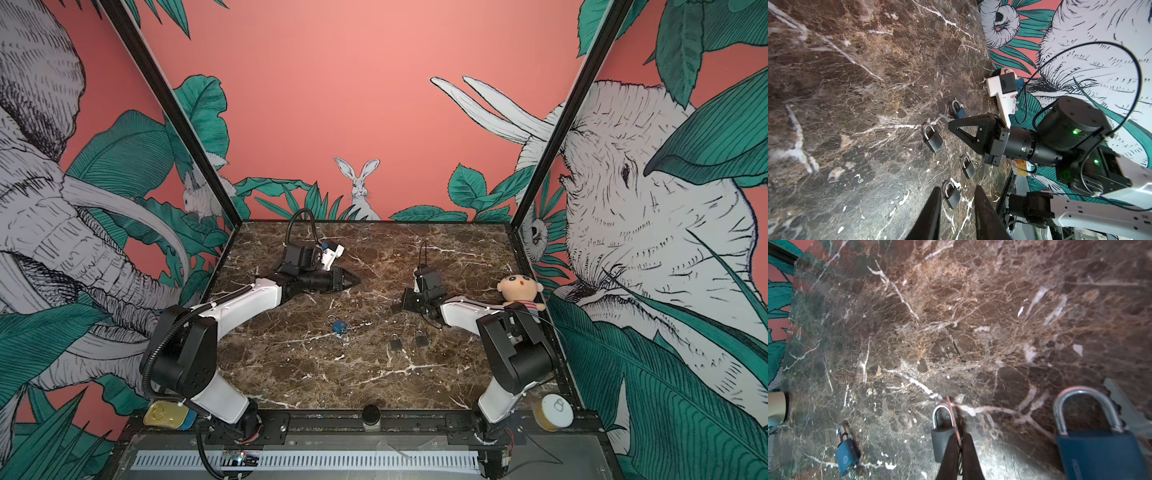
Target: Lock with the key
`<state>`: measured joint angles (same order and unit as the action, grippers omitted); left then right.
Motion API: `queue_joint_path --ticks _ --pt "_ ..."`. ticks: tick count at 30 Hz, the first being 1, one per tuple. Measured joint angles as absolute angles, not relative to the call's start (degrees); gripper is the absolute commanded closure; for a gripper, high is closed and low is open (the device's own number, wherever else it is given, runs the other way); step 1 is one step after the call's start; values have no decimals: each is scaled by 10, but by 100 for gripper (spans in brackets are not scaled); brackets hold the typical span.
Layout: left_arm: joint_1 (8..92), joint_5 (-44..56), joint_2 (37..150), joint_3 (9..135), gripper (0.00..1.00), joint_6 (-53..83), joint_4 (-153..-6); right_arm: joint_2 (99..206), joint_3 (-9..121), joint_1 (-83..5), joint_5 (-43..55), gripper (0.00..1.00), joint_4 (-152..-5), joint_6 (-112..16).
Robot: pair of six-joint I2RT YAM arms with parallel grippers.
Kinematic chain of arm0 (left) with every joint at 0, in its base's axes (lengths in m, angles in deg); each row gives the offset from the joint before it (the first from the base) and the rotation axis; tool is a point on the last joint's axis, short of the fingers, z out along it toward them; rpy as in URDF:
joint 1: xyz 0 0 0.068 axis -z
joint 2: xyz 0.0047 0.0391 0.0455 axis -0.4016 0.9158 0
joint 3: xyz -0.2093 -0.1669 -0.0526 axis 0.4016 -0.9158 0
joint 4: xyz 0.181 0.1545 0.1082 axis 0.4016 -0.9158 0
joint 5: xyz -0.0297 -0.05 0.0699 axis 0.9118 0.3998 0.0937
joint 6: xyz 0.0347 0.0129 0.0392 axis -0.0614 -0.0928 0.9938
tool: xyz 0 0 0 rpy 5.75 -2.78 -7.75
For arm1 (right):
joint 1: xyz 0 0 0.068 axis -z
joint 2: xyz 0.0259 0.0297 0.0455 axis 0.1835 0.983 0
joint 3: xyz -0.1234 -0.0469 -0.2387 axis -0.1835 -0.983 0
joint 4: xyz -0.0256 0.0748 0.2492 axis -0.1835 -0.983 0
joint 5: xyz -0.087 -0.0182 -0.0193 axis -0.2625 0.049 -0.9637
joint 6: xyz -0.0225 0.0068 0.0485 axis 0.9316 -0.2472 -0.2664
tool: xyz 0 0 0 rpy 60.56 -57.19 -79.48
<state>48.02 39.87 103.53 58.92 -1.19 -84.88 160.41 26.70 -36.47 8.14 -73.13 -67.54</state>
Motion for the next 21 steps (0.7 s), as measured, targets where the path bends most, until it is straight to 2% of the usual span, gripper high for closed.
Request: queue_joint_path --ticks 21 --pt "476 397 1035 584 70 -20 -829 1621 265 -372 73 83 -722 -693"
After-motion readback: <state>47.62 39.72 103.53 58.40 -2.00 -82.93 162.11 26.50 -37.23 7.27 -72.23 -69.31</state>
